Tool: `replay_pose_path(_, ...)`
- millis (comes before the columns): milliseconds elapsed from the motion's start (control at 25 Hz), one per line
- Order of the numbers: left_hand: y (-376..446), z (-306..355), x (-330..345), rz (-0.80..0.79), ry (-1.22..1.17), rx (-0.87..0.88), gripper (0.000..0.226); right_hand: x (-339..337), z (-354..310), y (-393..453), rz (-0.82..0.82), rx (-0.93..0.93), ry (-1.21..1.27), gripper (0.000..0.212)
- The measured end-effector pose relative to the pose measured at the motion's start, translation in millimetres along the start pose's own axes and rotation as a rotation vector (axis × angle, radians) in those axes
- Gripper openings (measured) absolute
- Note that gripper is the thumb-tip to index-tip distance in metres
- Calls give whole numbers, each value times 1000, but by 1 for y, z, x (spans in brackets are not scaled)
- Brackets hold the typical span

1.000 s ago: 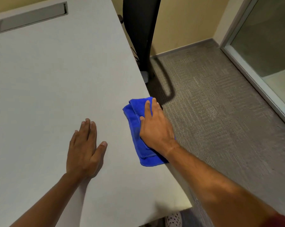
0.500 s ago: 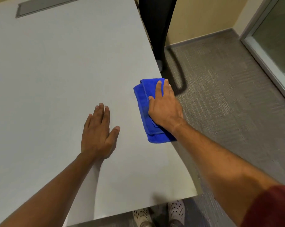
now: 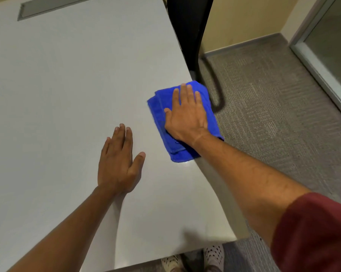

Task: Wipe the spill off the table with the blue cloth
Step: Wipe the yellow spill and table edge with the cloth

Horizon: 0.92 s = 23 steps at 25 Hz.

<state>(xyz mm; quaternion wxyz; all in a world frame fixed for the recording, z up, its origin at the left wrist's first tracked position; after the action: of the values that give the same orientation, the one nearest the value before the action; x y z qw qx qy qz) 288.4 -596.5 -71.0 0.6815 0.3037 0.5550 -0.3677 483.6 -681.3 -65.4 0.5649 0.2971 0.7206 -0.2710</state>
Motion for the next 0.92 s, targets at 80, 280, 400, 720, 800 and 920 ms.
replay_pose_path(80,-1,-1,0,-4,7,3,80,7,-20,-9,-15,-131,-37,71)
replay_pose_path(280,-1,-2,0,-24,15,-2,80,2,-7,11,5,-60,-15,74)
replay_pose_path(400,1,-1,1,-25,19,12,80,-4,13,32,23,63,86,73)
replay_pose_path(720,2,-4,4,-34,46,2,81,1,59,-17,10,232,377,62)
replay_pose_path(800,1,-2,4,-33,42,-2,80,1,61,-47,24,235,356,60)
replay_pose_path(920,0,-1,2,-32,36,-1,78,0,61,-93,43,265,342,58)
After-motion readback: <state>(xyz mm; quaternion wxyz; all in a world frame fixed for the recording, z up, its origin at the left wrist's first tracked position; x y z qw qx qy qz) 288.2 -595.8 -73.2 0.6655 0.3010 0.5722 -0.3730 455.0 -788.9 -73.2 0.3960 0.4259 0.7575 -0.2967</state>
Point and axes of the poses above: each hand's wrist, its own y-axis towards the middle knuckle, its own x-axis out of the palm, z = x × y, the point moved 7 cm from there along y, towards the middle knuckle, and after that the axes turned 2 degrees about z, right-handed, at the moved point
